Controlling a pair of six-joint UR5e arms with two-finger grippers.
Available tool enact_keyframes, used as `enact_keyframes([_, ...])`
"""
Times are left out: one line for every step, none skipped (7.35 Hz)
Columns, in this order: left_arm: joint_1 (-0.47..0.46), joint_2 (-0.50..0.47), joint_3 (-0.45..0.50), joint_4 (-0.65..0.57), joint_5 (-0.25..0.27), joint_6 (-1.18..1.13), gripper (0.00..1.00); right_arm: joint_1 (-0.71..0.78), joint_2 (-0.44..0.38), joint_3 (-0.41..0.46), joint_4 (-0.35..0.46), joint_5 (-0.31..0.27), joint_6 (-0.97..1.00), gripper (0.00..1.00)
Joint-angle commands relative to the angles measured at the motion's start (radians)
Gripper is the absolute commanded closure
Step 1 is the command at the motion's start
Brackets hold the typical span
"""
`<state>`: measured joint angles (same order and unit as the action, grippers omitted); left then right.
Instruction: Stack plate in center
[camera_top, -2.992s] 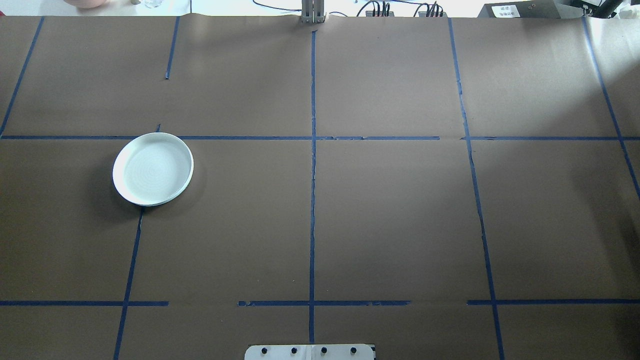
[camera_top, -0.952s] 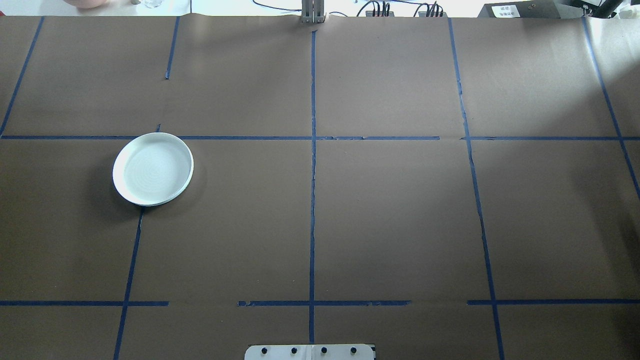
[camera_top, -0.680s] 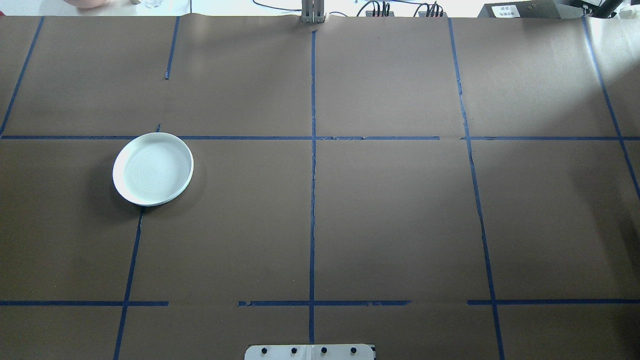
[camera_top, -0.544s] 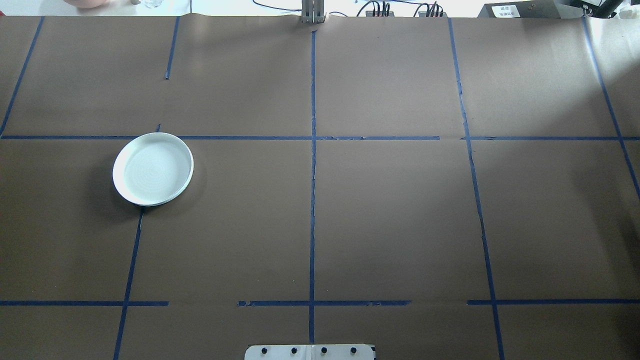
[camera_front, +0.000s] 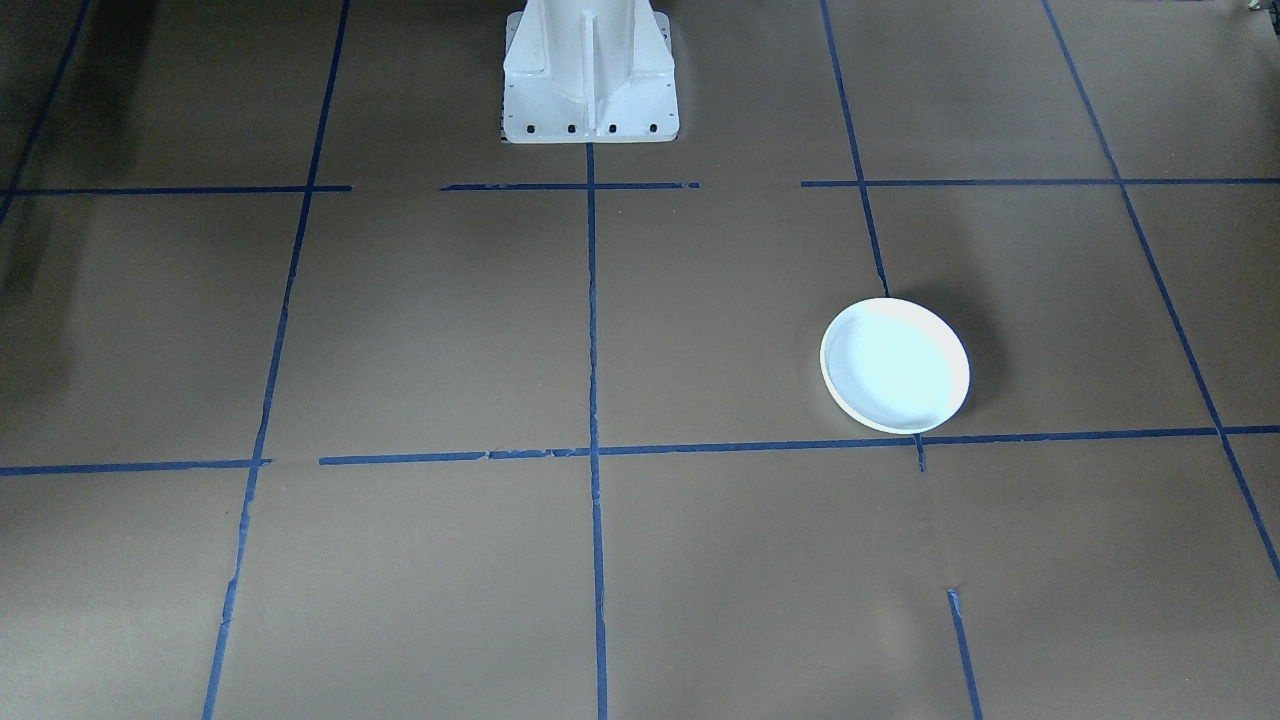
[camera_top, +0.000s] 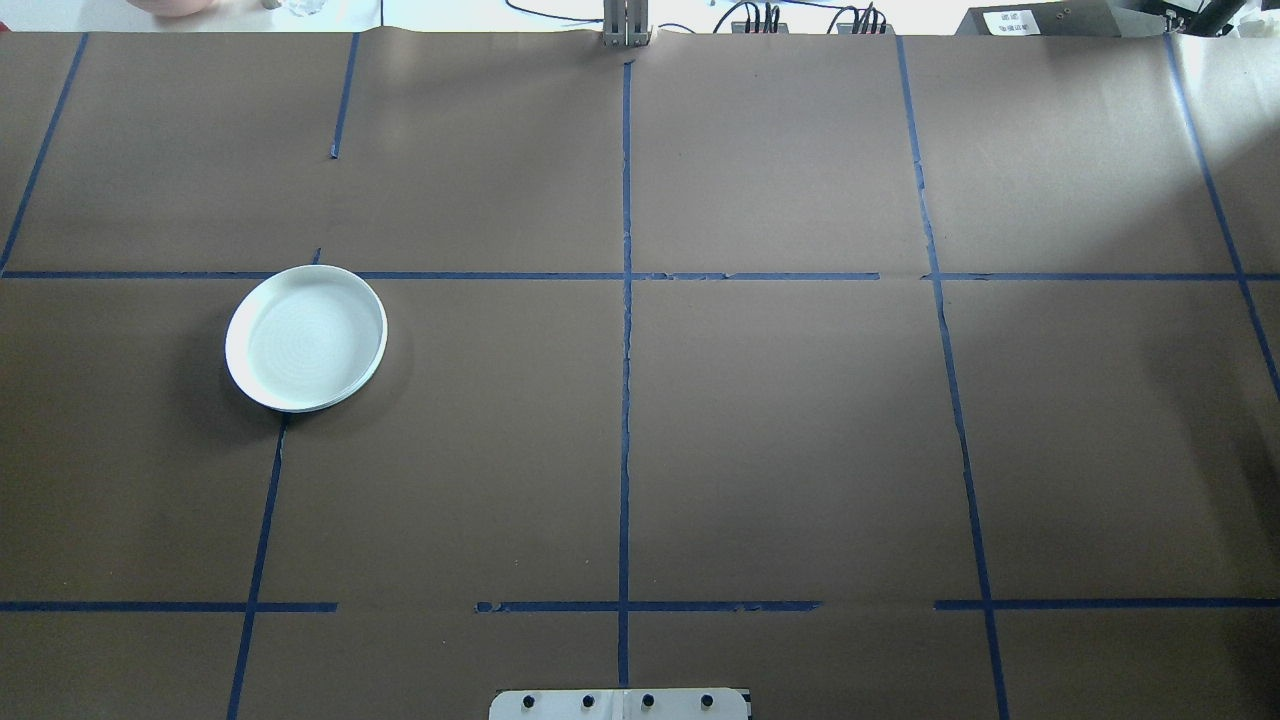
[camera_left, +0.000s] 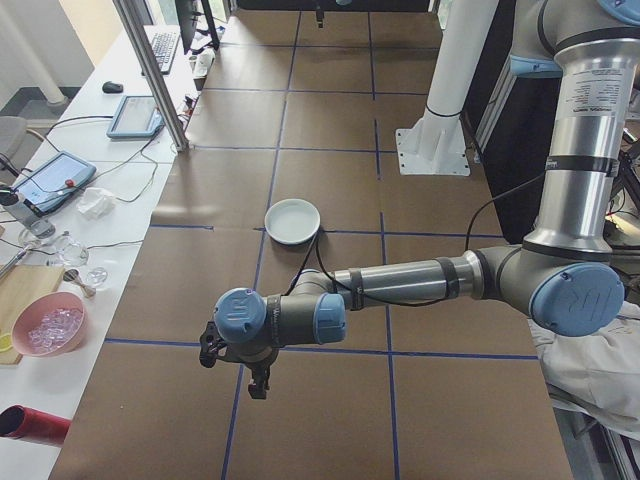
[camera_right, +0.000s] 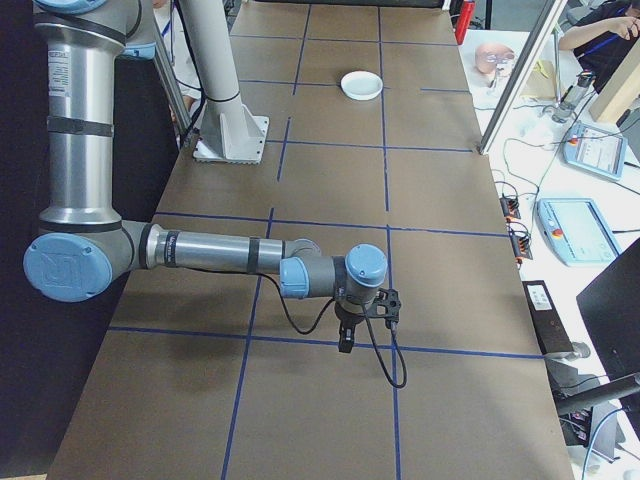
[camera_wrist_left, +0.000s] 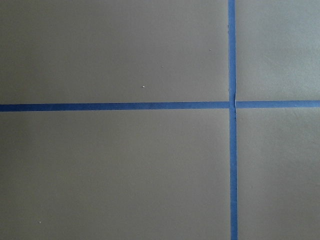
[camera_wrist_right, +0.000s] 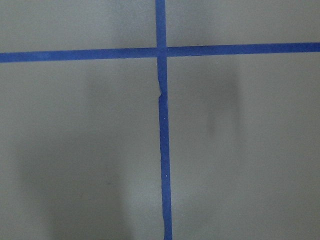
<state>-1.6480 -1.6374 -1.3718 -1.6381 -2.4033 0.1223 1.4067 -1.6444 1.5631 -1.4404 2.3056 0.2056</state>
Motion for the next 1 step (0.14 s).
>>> enact_keyframes([0.0,-0.001,0.0,0.0,0.001,-0.001,0.0,0.0,0.0,0.0,0.0,0.0,0.0,0.0])
